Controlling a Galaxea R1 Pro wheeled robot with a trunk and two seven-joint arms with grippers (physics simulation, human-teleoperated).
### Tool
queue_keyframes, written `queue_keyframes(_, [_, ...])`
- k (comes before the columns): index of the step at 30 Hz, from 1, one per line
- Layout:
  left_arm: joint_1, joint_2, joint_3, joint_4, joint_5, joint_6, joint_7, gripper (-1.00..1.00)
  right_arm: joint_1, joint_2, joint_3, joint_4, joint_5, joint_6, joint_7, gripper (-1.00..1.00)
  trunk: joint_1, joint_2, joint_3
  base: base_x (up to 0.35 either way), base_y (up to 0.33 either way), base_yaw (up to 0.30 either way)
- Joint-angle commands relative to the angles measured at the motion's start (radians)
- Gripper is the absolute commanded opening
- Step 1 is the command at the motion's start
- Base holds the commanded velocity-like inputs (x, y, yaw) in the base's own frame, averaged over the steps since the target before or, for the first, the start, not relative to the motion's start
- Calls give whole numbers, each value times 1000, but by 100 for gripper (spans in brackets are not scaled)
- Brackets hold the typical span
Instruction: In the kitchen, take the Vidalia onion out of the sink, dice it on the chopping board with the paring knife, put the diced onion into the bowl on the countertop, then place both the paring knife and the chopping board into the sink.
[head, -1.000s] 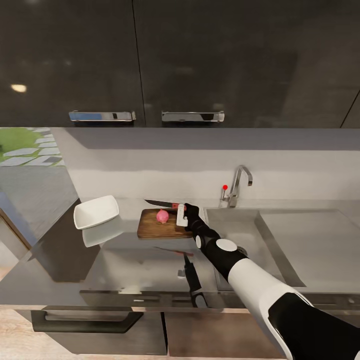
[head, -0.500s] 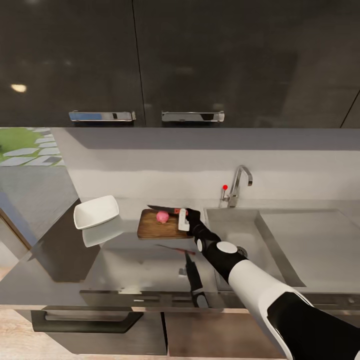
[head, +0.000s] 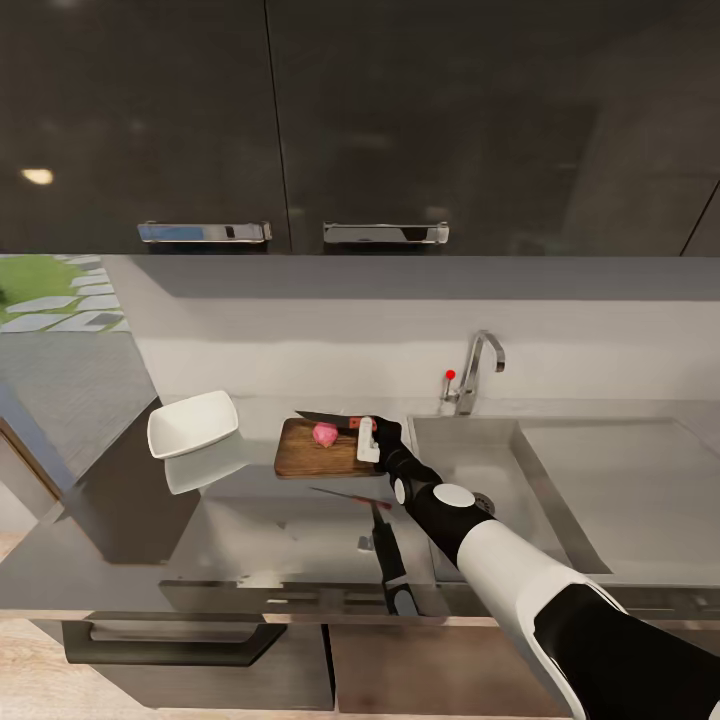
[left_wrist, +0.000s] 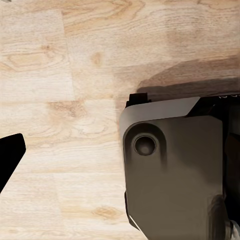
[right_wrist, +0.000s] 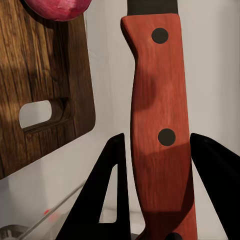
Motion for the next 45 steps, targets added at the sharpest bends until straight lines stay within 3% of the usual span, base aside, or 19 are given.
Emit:
queue_keyframes(1, [-1,-1,-8,2,9,-1,2,100,-1,0,5,1,10,8,-4,-100,1,-2,-2,0,0,0])
queue_keyframes(45, [-1,-2,-8,2,9,-1,2,100,-1,0,7,41,15,11,-4,-100,1,-2,-2,31,18,0])
